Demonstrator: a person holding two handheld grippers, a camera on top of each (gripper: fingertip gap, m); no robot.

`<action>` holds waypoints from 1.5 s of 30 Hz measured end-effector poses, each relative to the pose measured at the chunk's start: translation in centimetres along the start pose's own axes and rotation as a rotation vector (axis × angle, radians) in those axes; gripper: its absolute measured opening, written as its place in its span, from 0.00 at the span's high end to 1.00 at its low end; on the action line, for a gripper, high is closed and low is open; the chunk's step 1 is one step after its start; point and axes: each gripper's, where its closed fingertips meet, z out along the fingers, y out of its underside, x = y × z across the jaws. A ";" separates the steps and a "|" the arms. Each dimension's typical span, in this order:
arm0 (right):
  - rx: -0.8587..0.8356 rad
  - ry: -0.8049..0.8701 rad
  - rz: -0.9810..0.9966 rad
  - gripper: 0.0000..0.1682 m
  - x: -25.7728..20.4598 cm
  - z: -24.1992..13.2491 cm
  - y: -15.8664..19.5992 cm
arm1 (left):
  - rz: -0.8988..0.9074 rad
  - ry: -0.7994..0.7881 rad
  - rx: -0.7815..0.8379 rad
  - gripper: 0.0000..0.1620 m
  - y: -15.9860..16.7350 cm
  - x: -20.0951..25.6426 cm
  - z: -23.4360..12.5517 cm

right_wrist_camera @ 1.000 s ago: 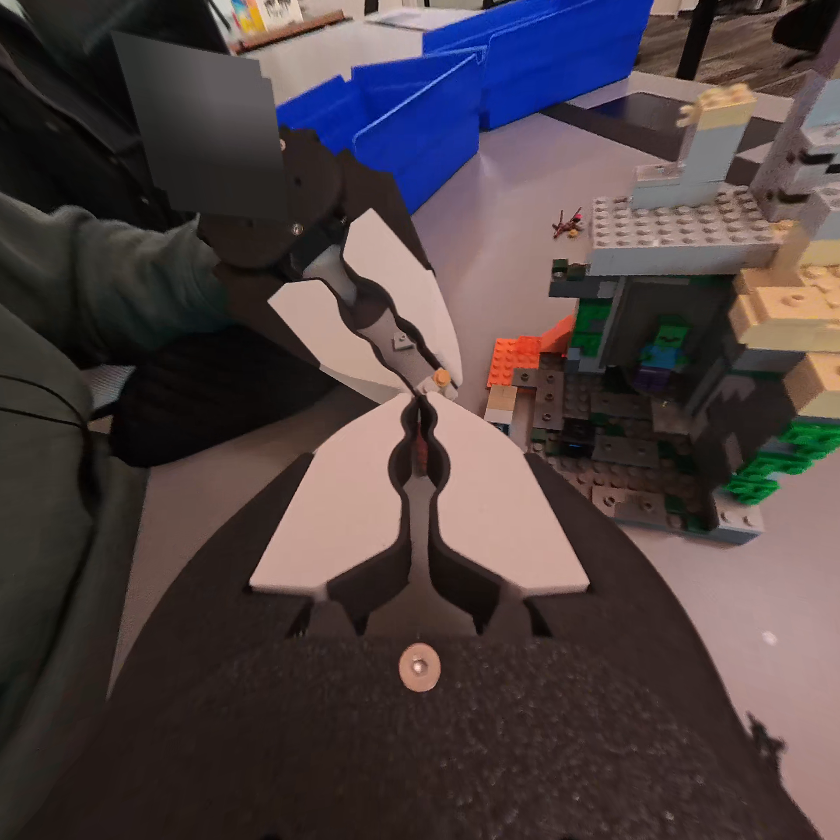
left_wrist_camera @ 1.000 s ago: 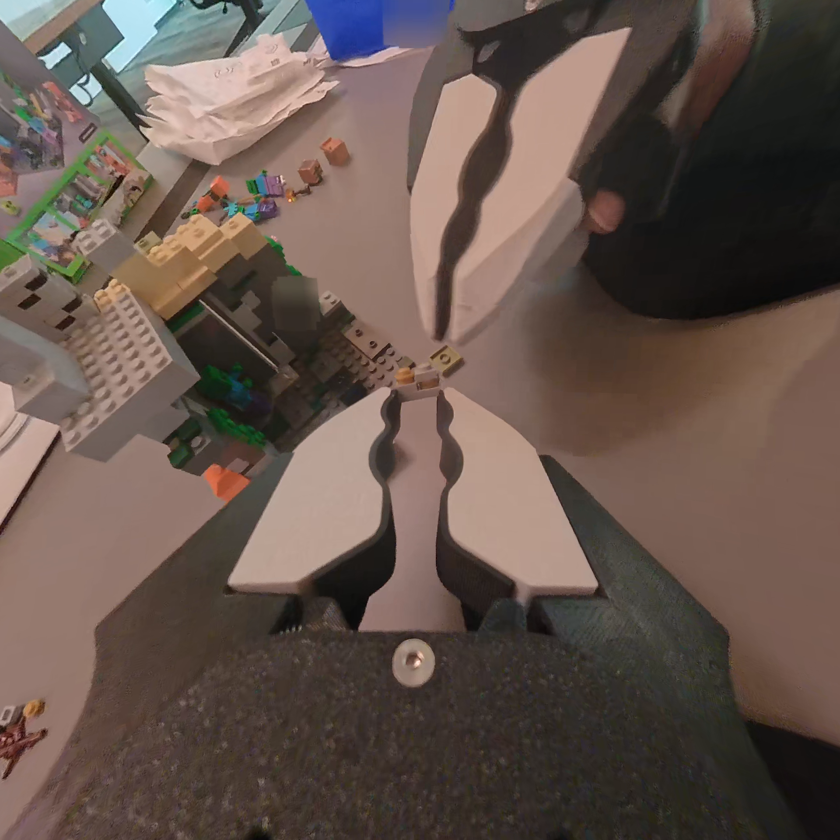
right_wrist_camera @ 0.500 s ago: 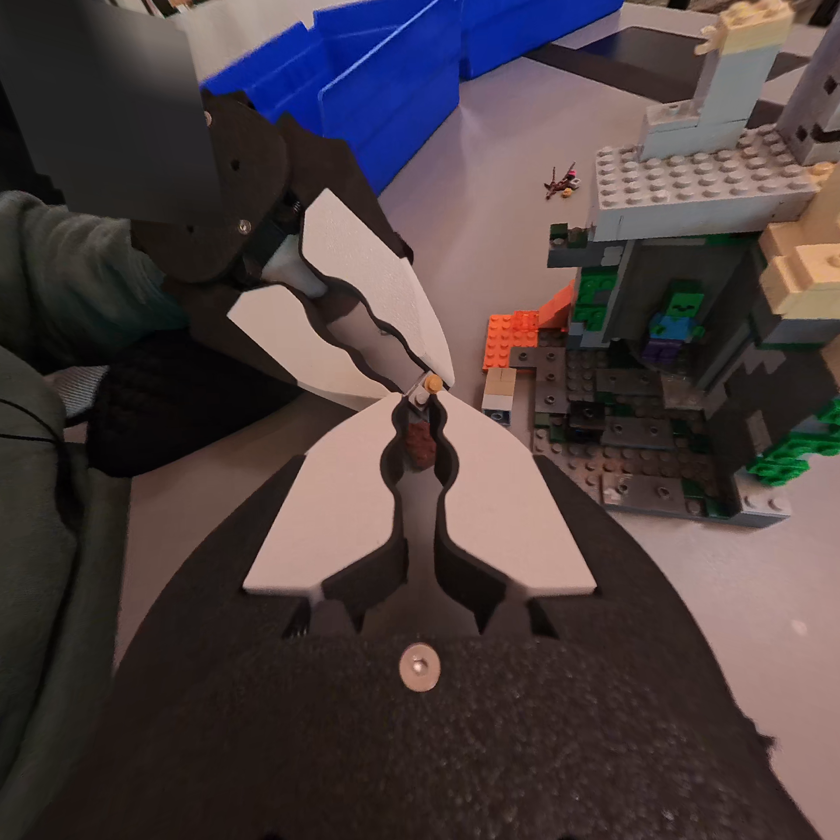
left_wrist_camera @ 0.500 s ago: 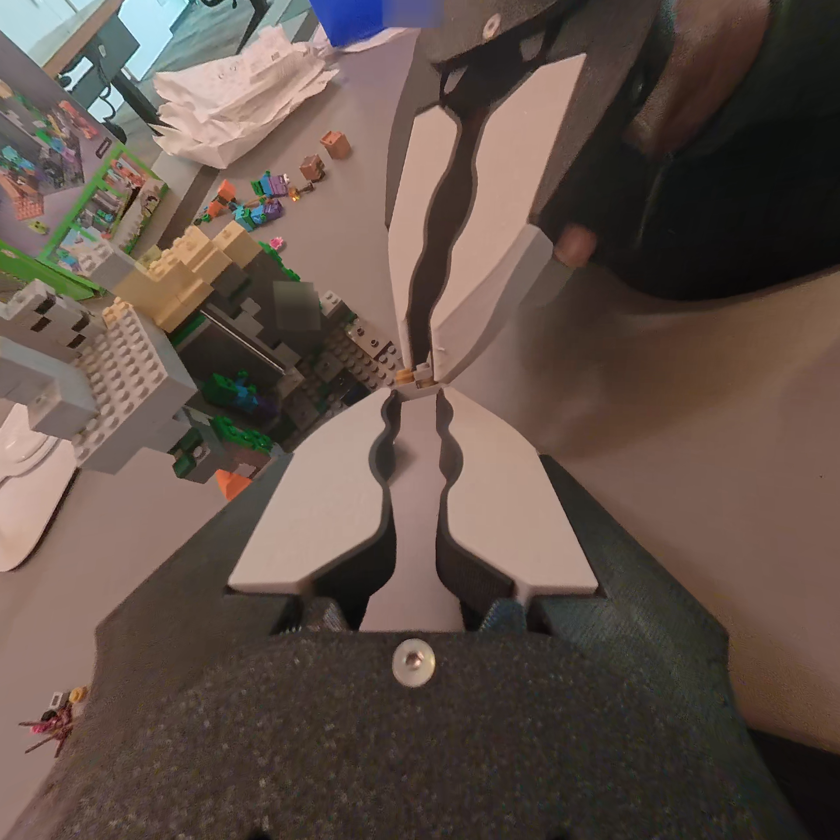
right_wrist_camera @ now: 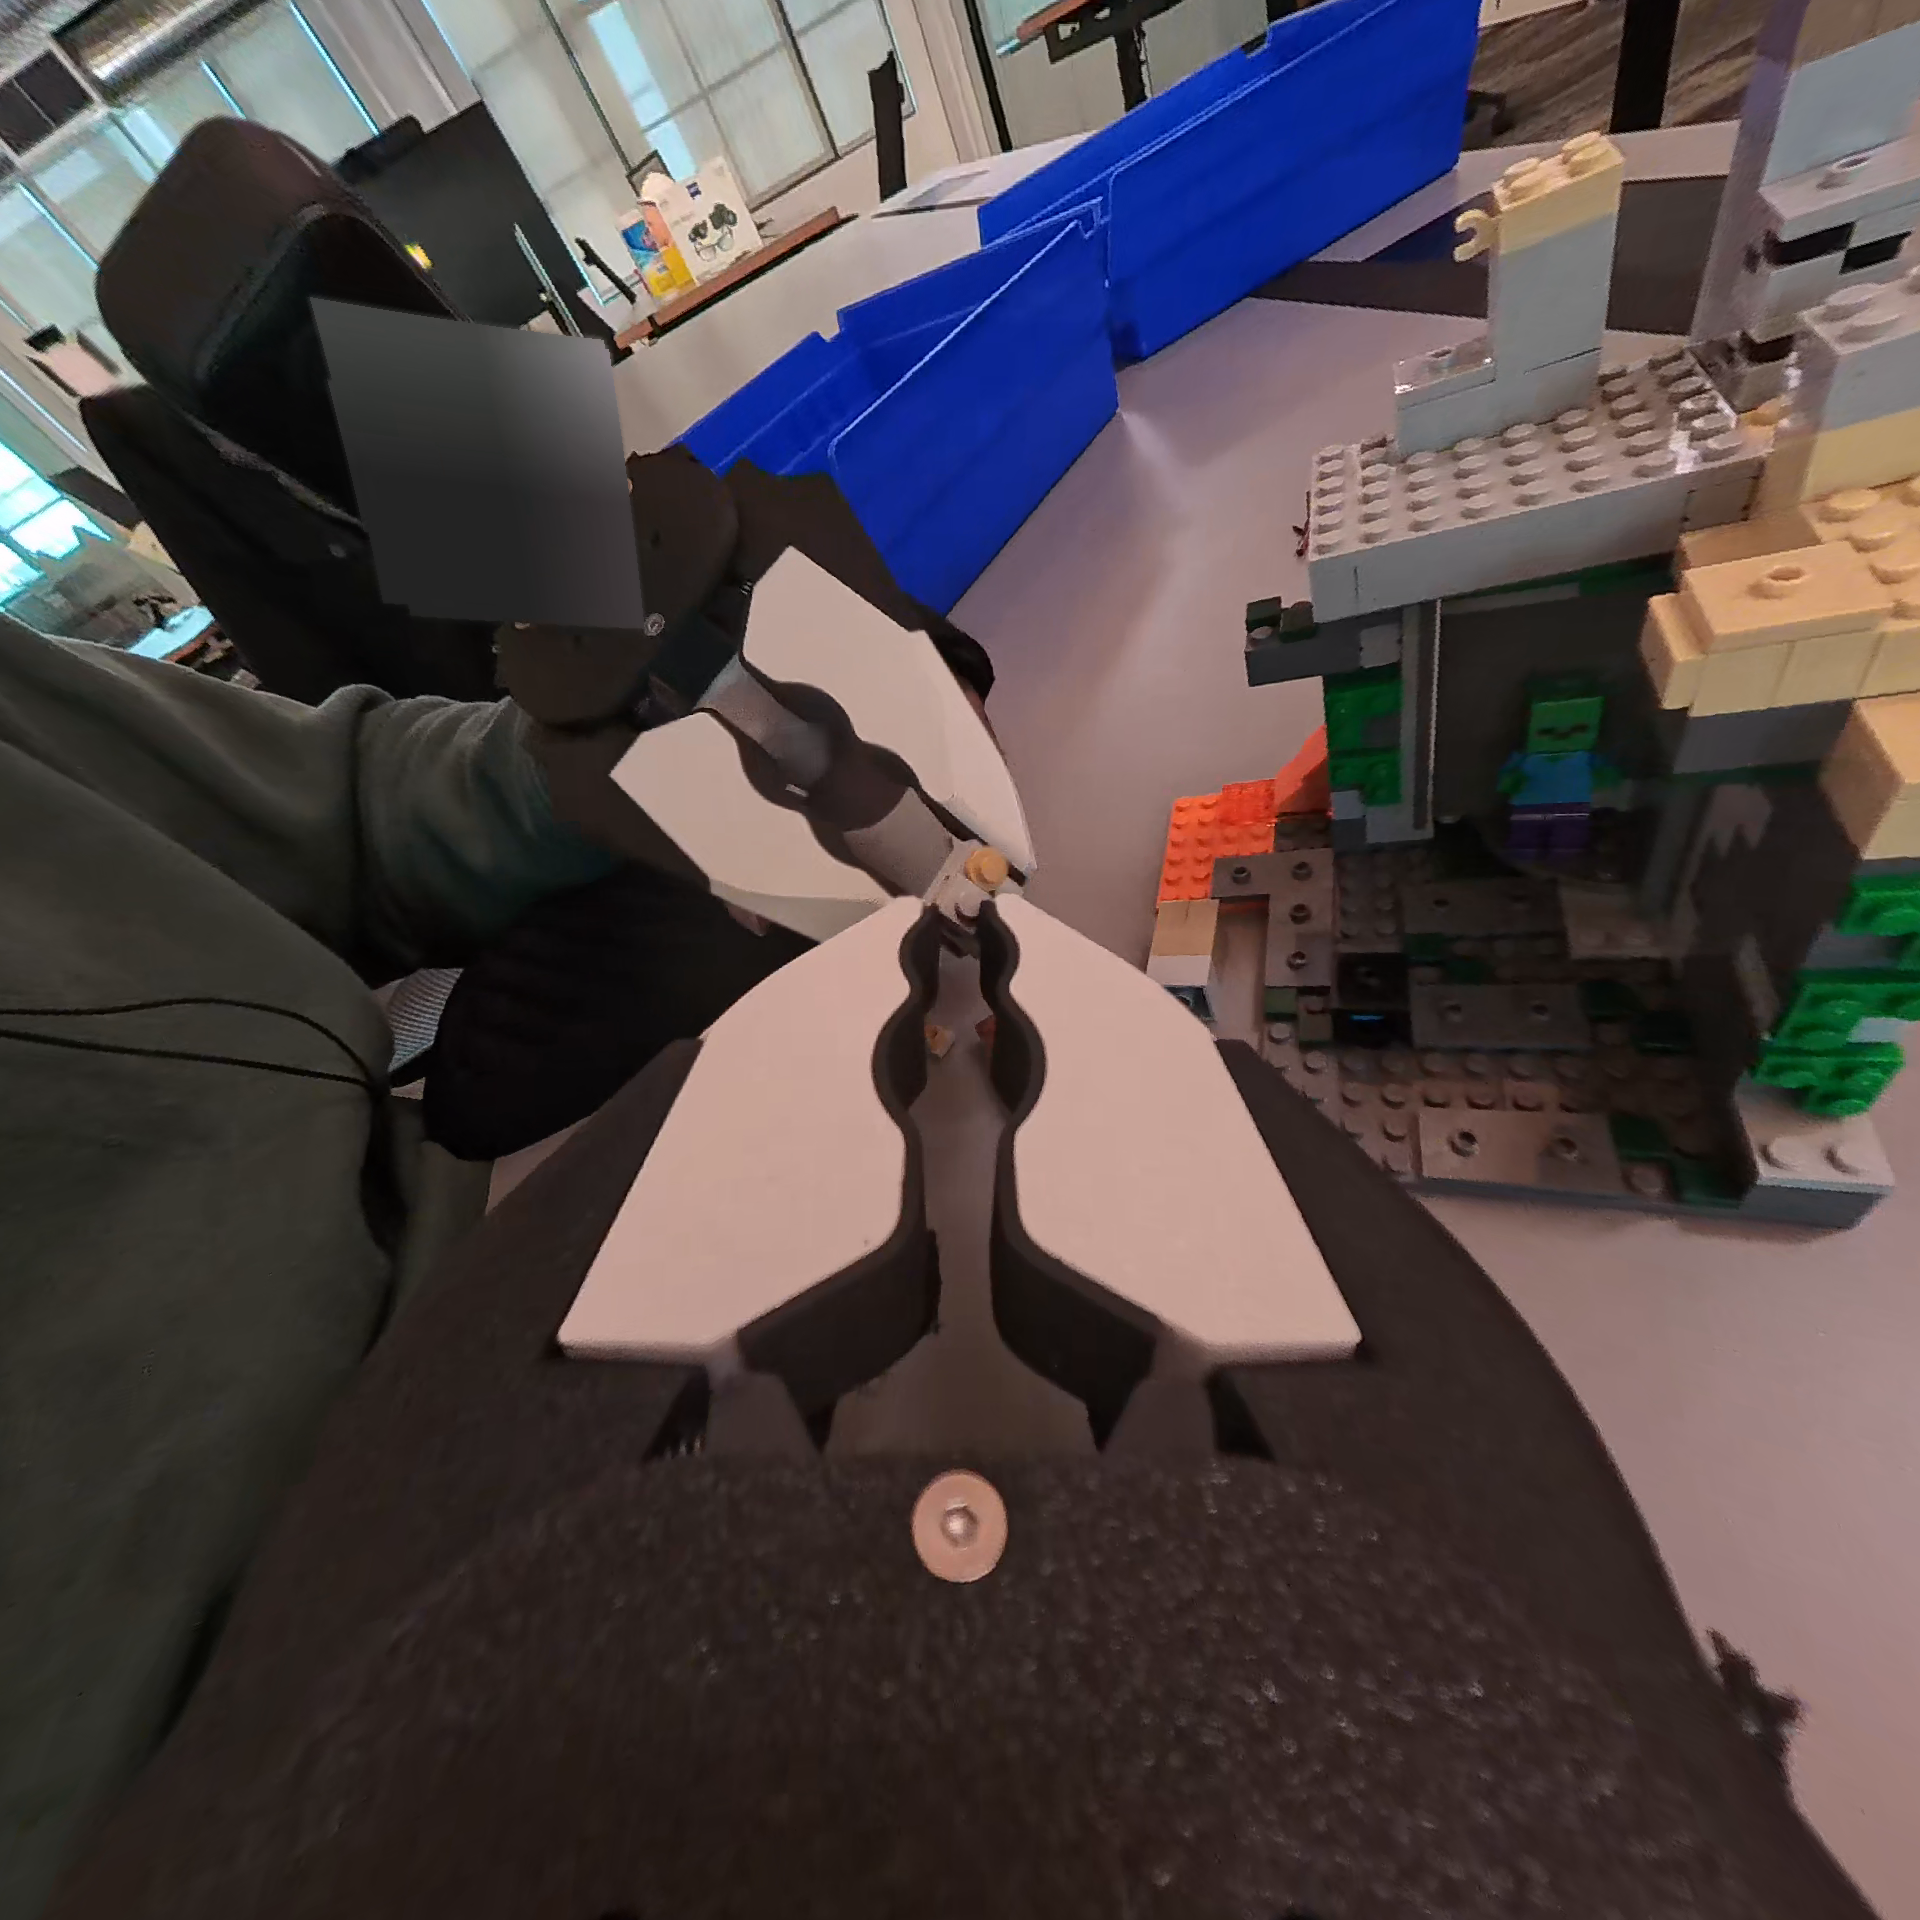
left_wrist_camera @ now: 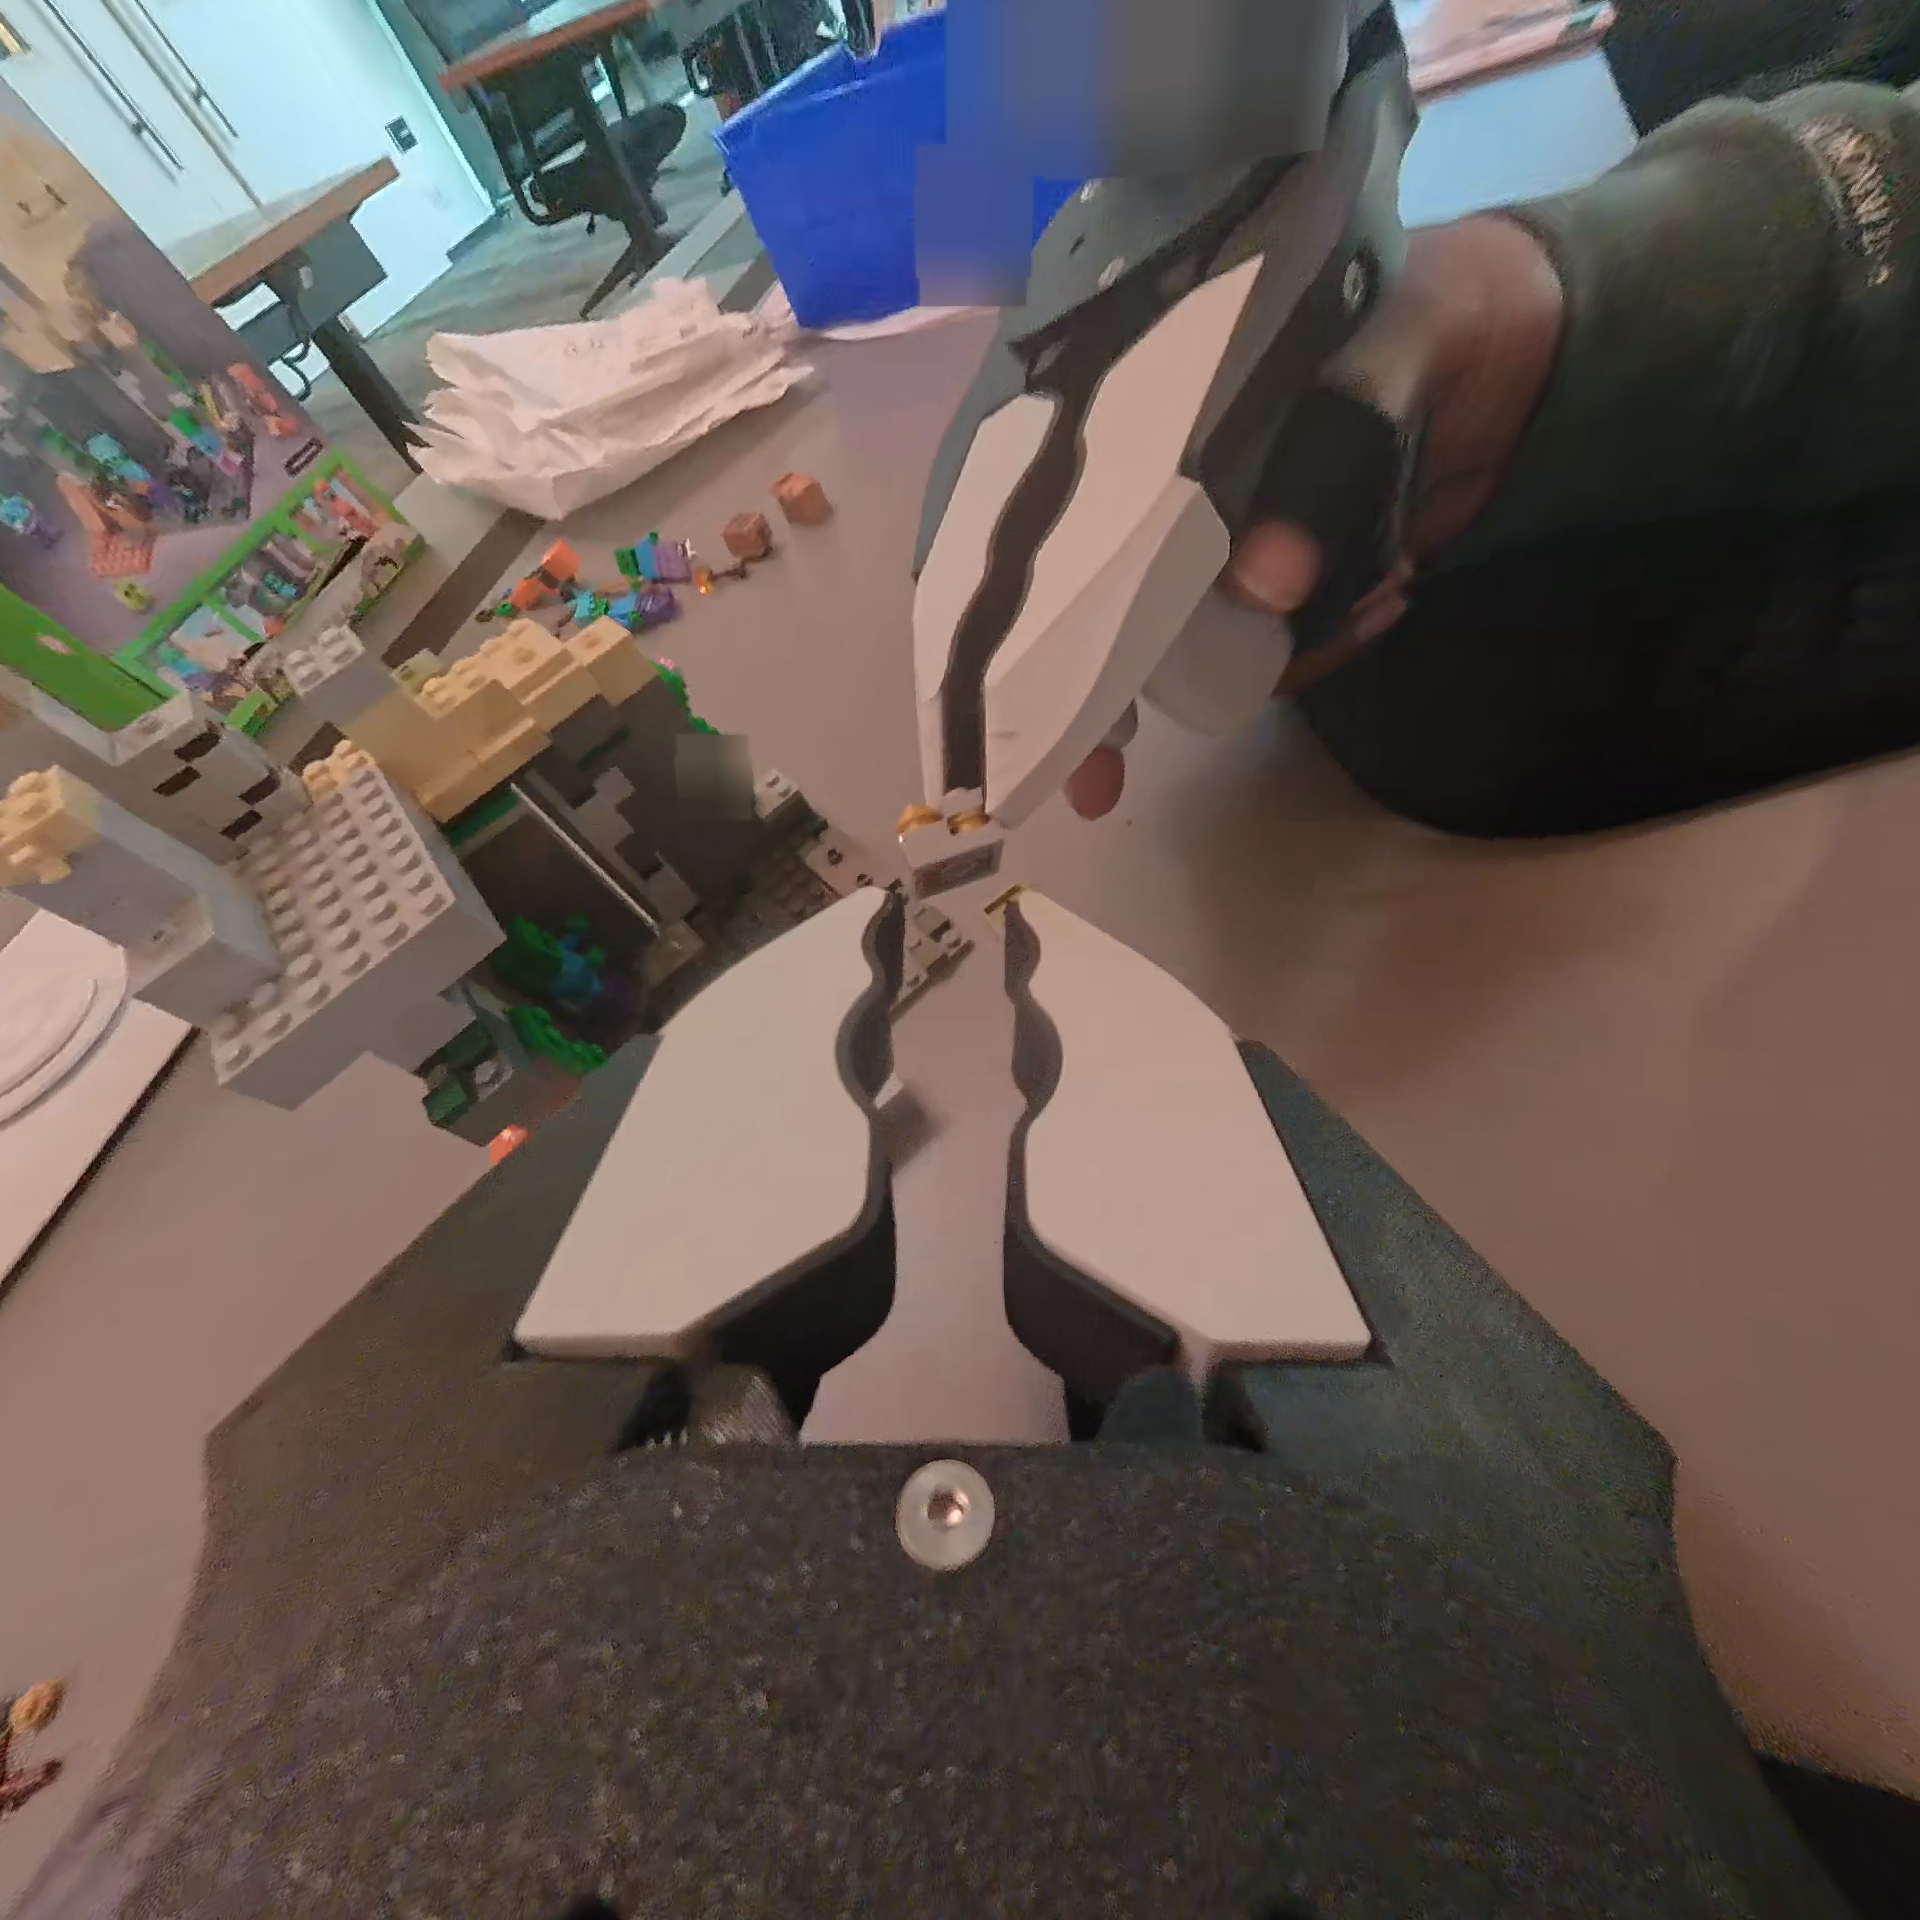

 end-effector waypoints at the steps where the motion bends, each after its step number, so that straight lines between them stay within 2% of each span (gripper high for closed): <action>1: 0.005 -0.007 0.006 0.96 -0.1 0.1 0.0 | 0.001 -0.008 0.003 0.87 0.0 -0.1 0.0; 3: 0.014 -0.013 0.013 0.96 -0.3 0.3 -0.2 | 0.029 -0.033 -0.001 0.86 0.0 -0.1 0.3; 9: 0.063 -0.034 0.064 0.96 -0.7 0.7 -0.8 | 0.082 -0.131 0.021 0.90 -0.7 -0.8 -0.2; 12: 0.105 -0.140 0.187 0.96 -1.3 0.5 -1.3 | 0.158 -0.165 0.052 0.90 -1.4 -0.8 -0.7; 22: 0.173 -0.318 0.347 0.97 -2.5 -0.2 -2.3 | 0.204 -0.135 0.144 0.90 -2.8 -0.2 -1.6; 25: 0.303 -0.302 0.386 0.97 -0.9 -2.3 -4.3 | 0.259 -0.061 0.161 0.90 -2.9 1.5 -1.5; 27: 0.251 -0.216 0.238 0.97 -1.2 -2.4 -3.8 | 0.284 -0.097 0.142 0.90 -2.9 1.4 -1.2; 29: 0.216 -0.216 0.194 0.97 -2.1 -1.9 -3.3 | 0.196 -0.069 0.125 0.90 -2.3 0.8 -1.1; 35: 0.144 -0.201 0.168 0.96 -1.7 -1.5 -2.3 | 0.104 -0.061 0.081 0.90 -1.0 -0.2 -0.6; 39: 0.121 -0.195 0.158 0.96 -1.7 -1.3 -1.9 | 0.045 0.006 0.073 0.90 -0.5 0.3 -0.2; 45: 0.054 -0.164 0.152 0.96 -1.2 -0.9 -0.8 | 0.055 0.121 -0.001 0.90 1.0 2.0 0.4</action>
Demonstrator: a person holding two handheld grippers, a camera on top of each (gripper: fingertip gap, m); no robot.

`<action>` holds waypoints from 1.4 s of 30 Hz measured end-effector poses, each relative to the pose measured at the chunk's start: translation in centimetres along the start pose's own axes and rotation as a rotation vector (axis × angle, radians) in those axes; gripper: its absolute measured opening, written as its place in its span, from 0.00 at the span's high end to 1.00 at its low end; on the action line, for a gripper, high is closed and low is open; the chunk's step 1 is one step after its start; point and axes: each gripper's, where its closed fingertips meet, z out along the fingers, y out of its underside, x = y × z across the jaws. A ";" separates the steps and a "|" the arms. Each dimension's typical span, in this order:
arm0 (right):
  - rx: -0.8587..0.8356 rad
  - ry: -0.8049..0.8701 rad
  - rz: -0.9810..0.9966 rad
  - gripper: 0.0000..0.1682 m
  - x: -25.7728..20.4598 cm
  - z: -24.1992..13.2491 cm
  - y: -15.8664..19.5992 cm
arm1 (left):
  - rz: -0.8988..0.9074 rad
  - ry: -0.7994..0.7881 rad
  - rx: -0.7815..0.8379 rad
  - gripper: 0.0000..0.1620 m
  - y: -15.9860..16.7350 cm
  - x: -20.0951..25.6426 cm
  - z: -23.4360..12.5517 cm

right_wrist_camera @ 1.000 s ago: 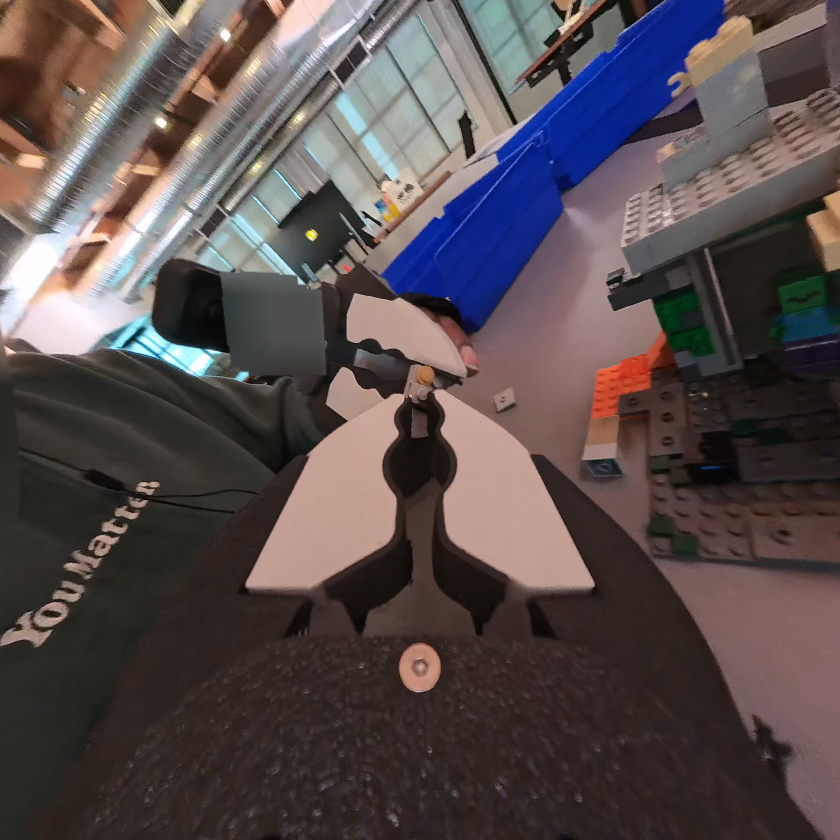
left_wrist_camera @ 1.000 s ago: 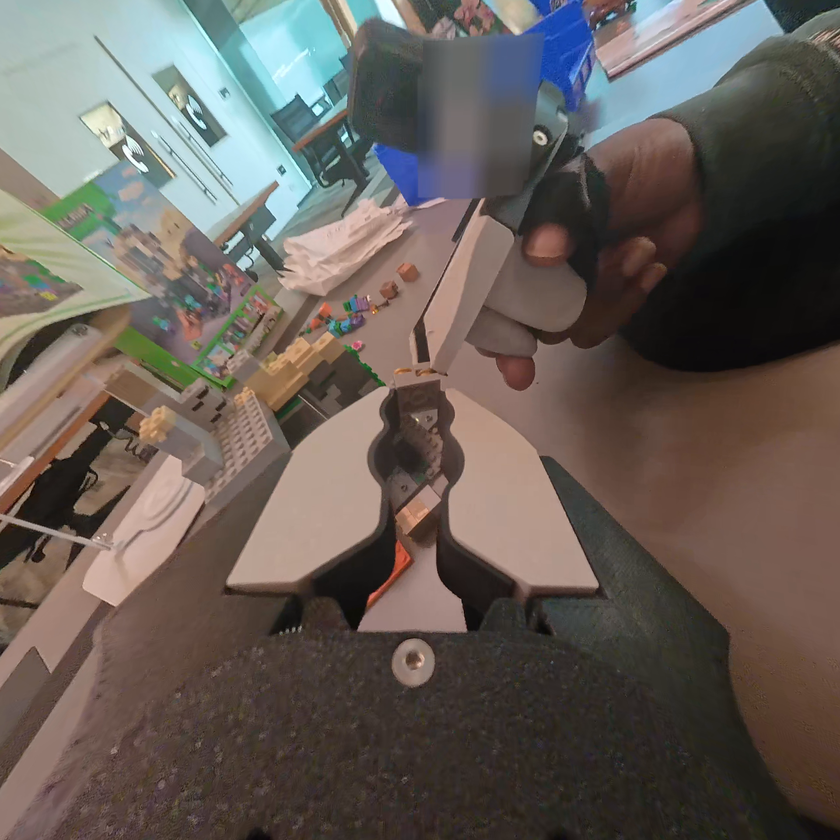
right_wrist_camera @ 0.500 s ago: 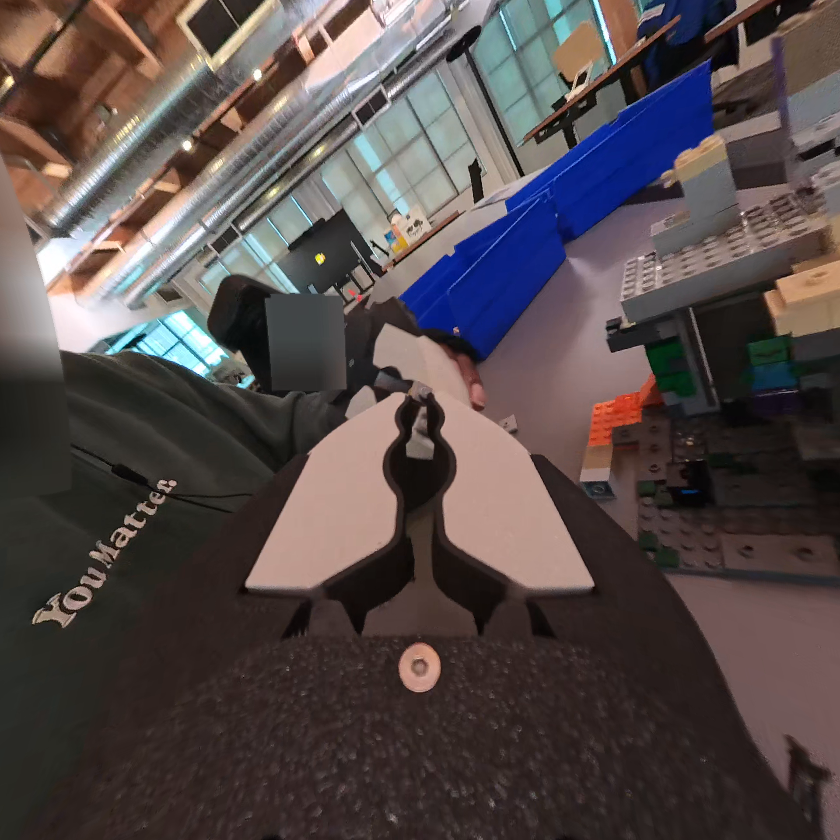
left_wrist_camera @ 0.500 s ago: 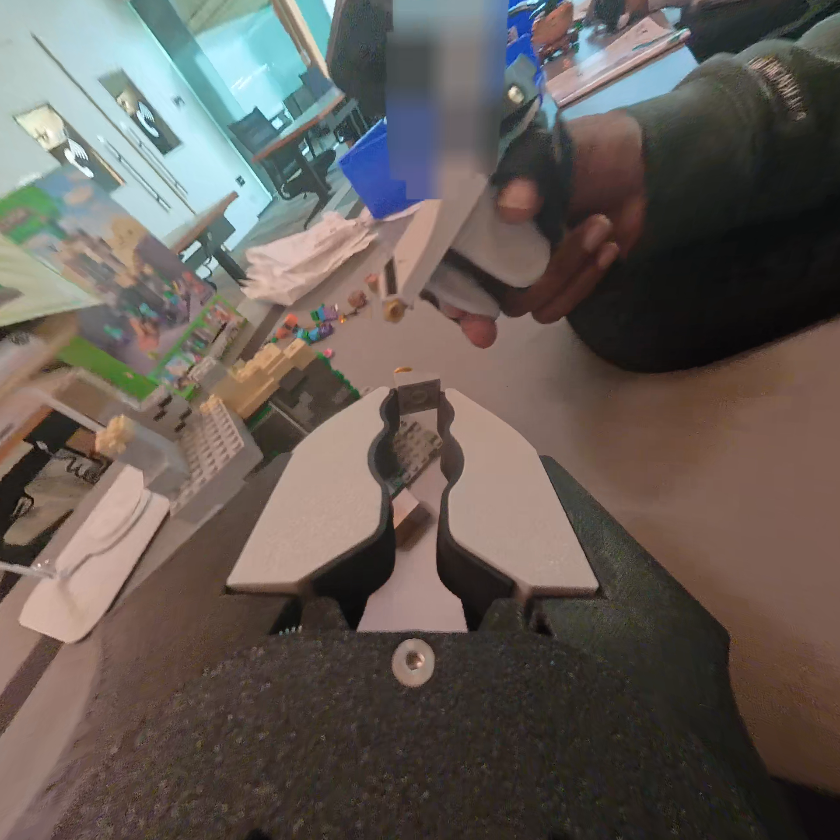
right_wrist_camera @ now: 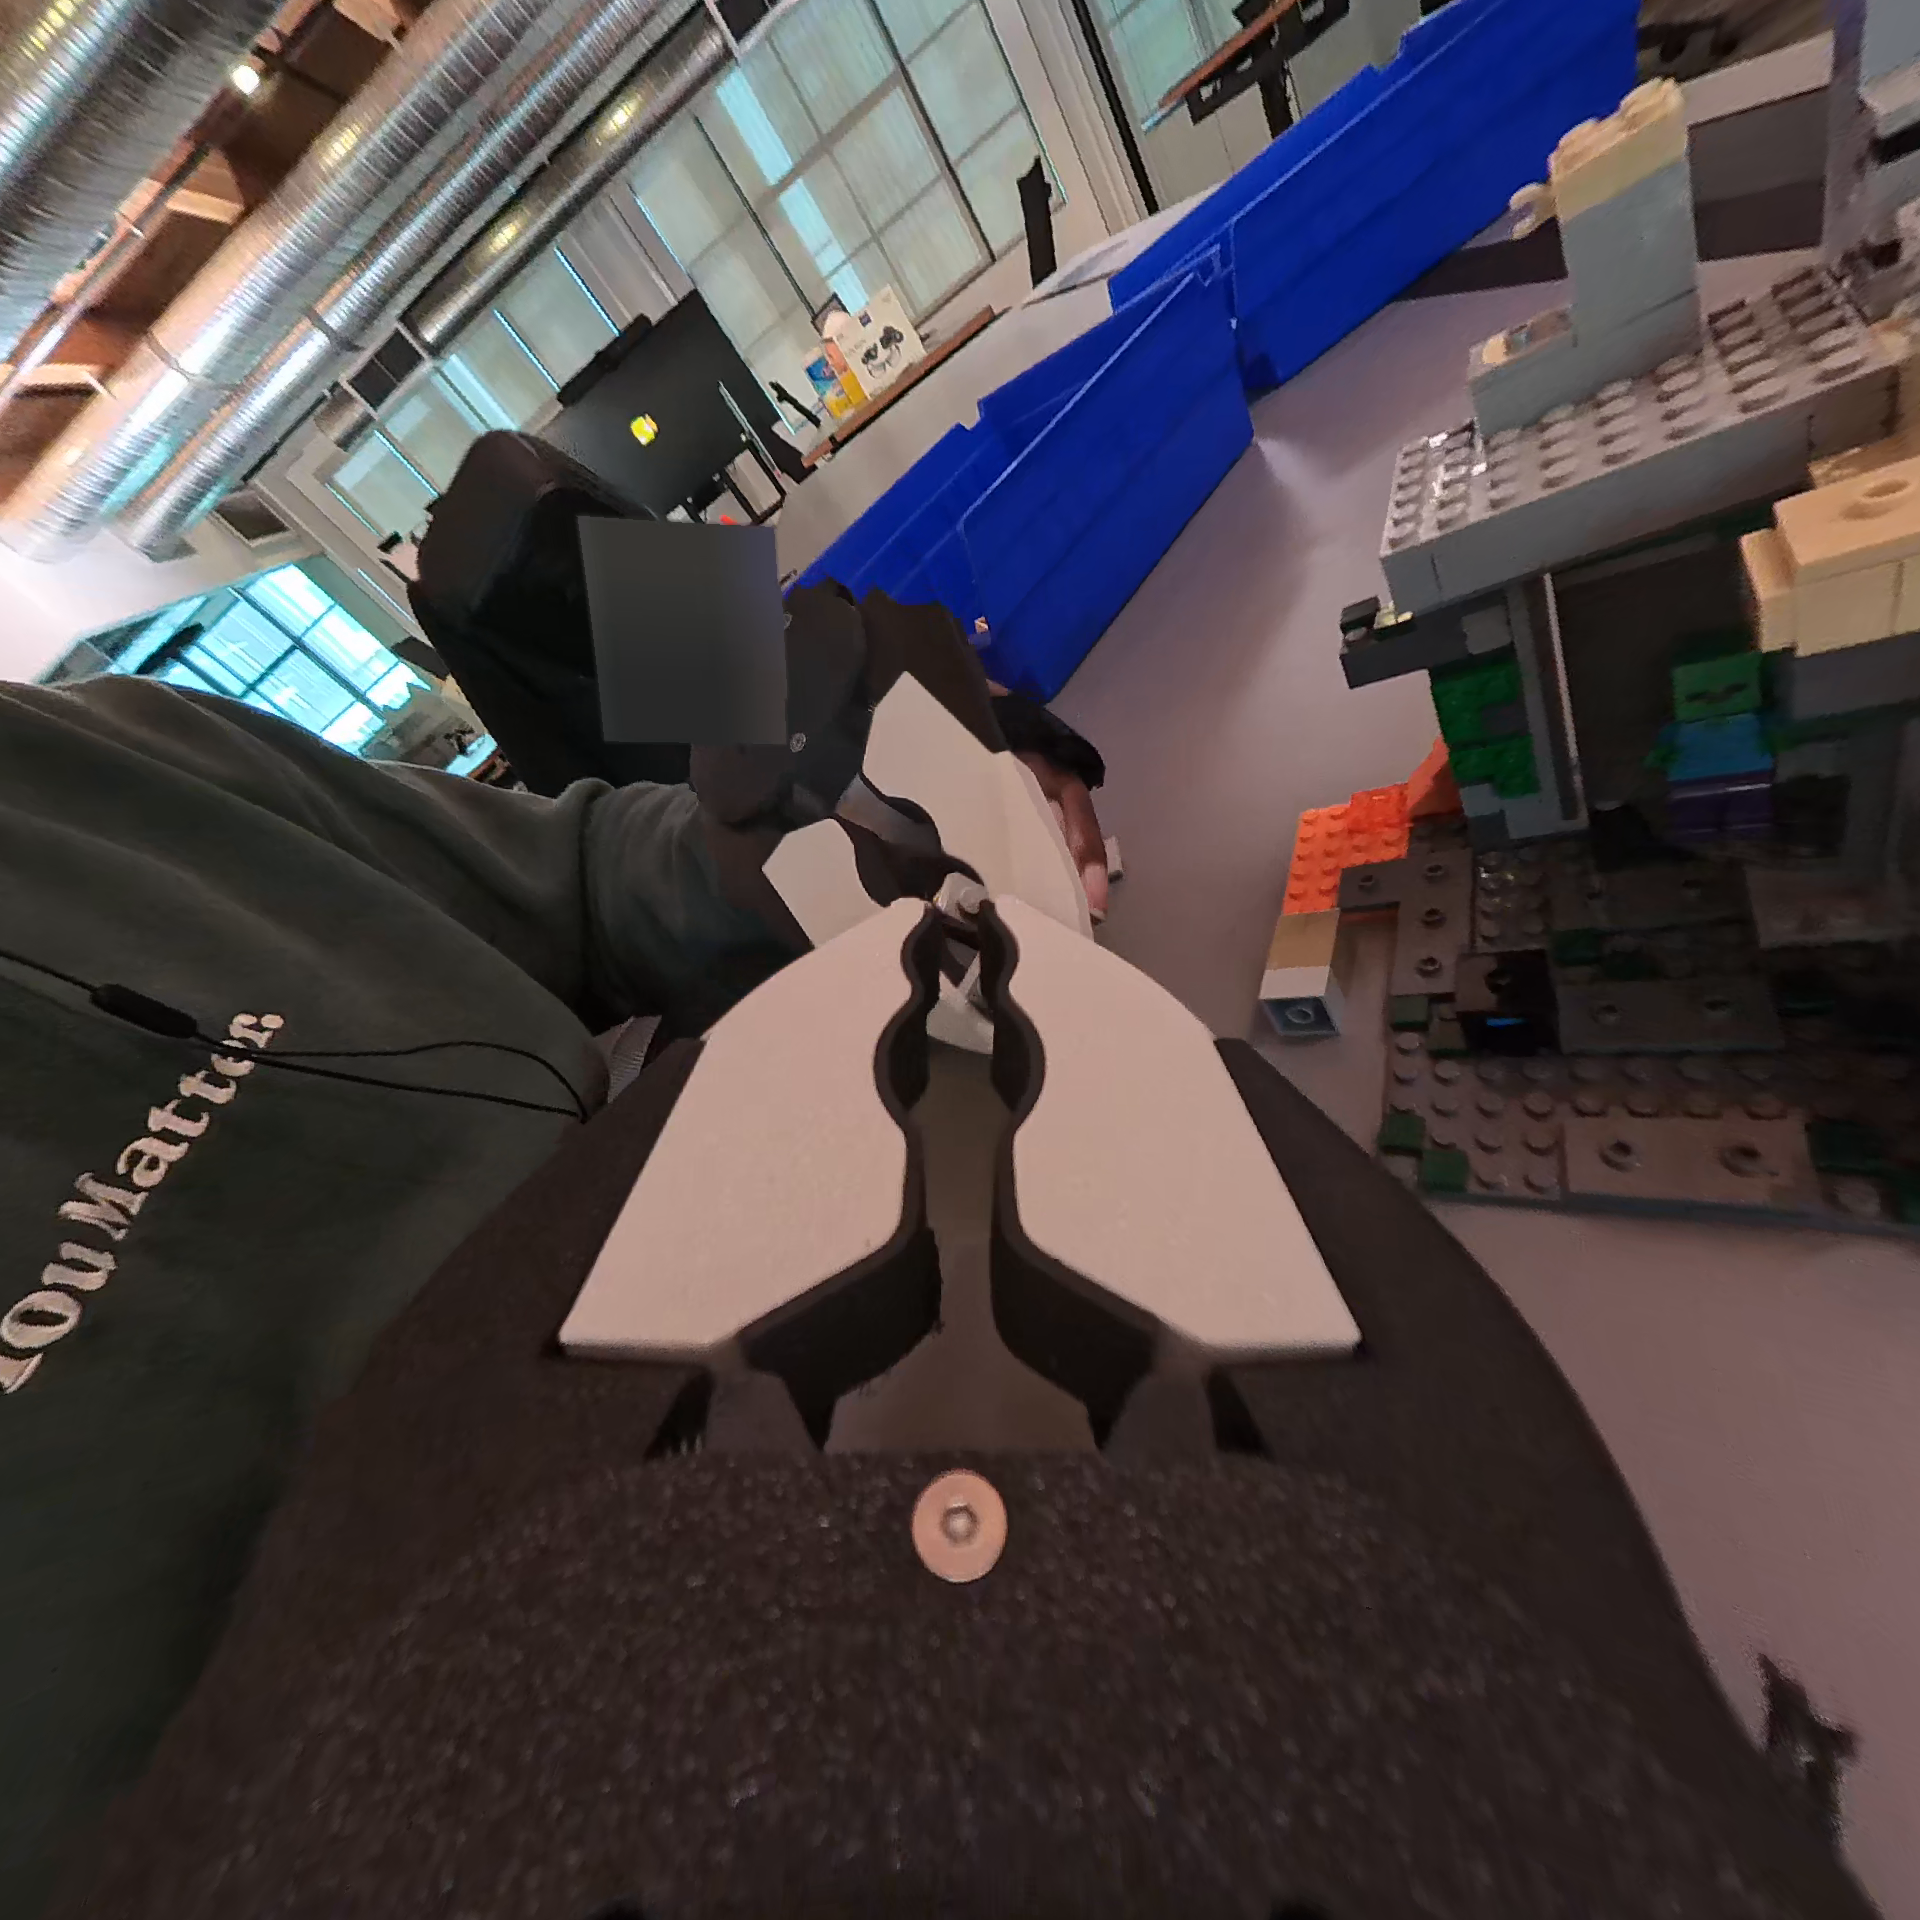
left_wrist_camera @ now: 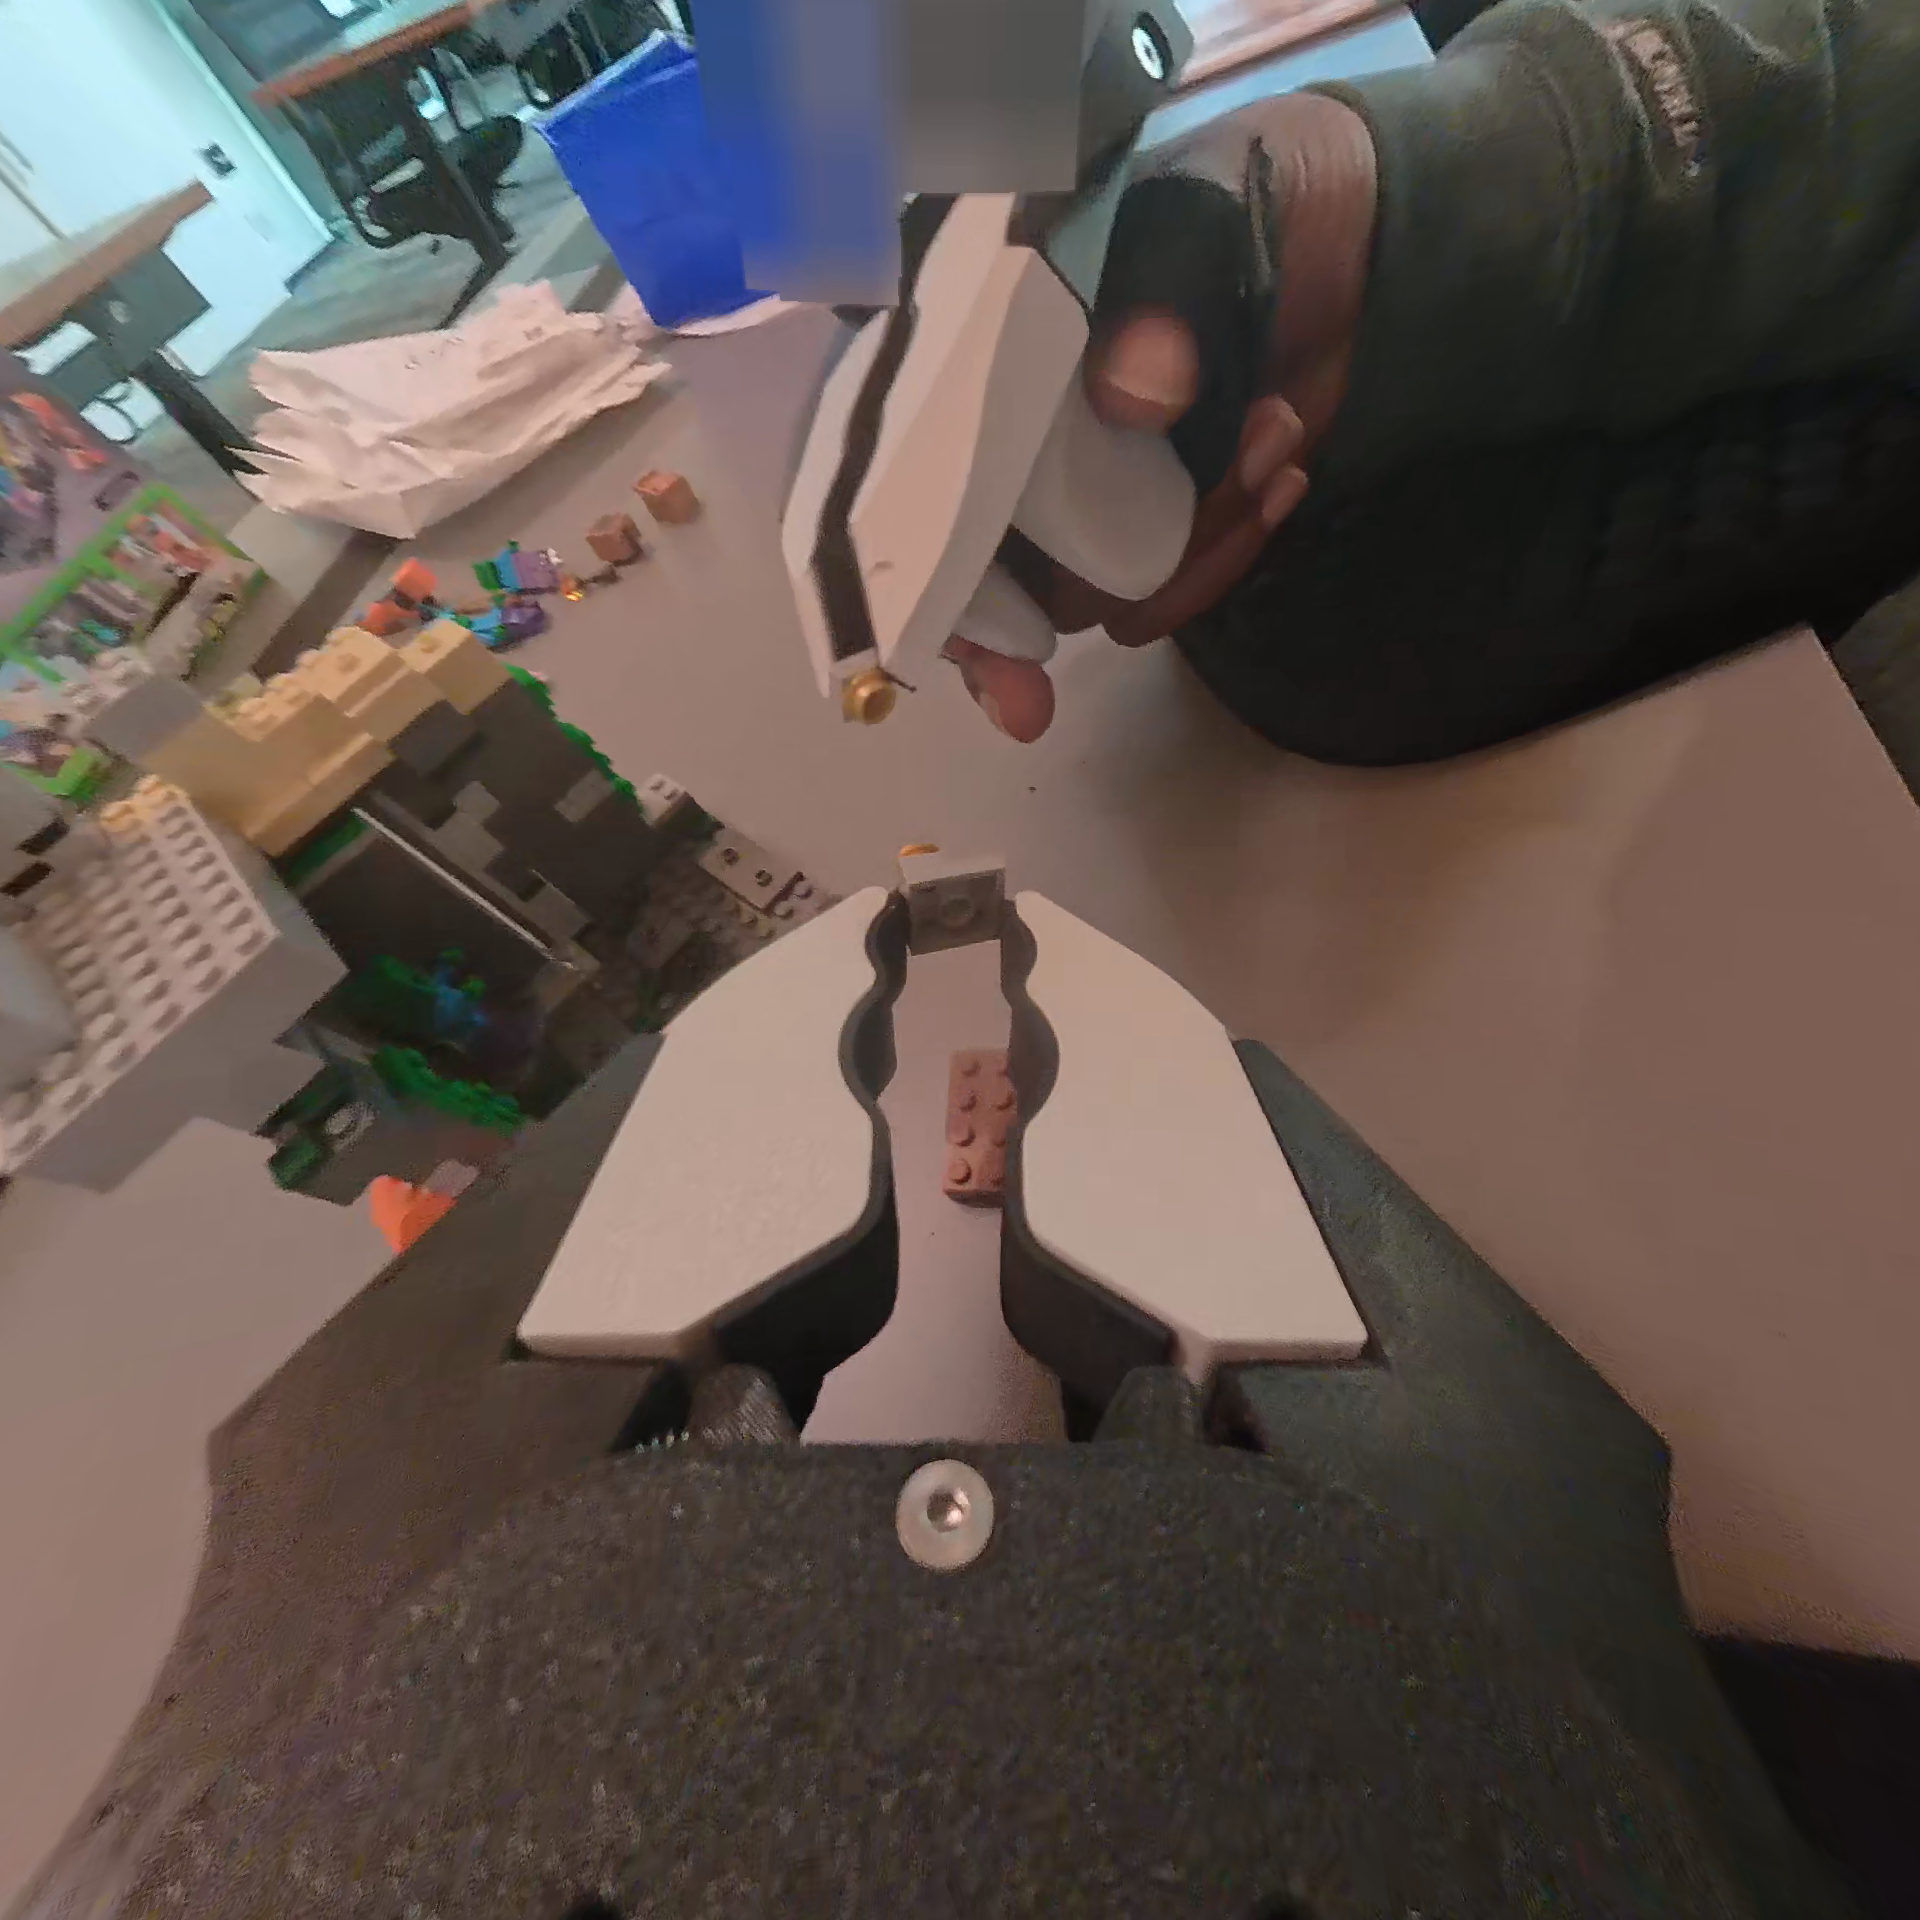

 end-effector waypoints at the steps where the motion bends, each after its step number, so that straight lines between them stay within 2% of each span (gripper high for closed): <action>1: -0.005 -0.002 -0.003 0.96 0.0 0.1 0.1 | -0.001 0.016 -0.004 0.90 0.1 0.3 0.1; 8: -0.011 -0.011 0.001 0.96 -0.1 0.1 0.2 | -0.057 0.049 0.071 0.86 -1.0 0.2 -0.4; 15: 0.007 -0.001 0.031 0.96 0.1 0.5 0.1 | 0.020 -0.110 0.182 0.90 -3.1 -1.3 -1.5; 18: 0.043 0.000 0.059 0.96 0.2 0.7 -0.3 | 0.099 -0.180 0.183 0.92 -3.4 -1.4 -1.6; 28: 0.097 0.013 0.121 0.96 0.5 1.3 -0.7 | 0.165 -0.289 0.168 0.97 -3.5 -2.4 -2.0; 33: 0.095 -0.009 0.152 0.96 0.4 1.4 -0.6 | 0.208 -0.300 0.148 0.97 -3.4 -2.2 -2.0; 42: 0.112 -0.069 0.165 0.96 -0.3 1.2 -1.0 | 0.146 -0.244 0.177 1.00 -3.9 -2.1 -2.6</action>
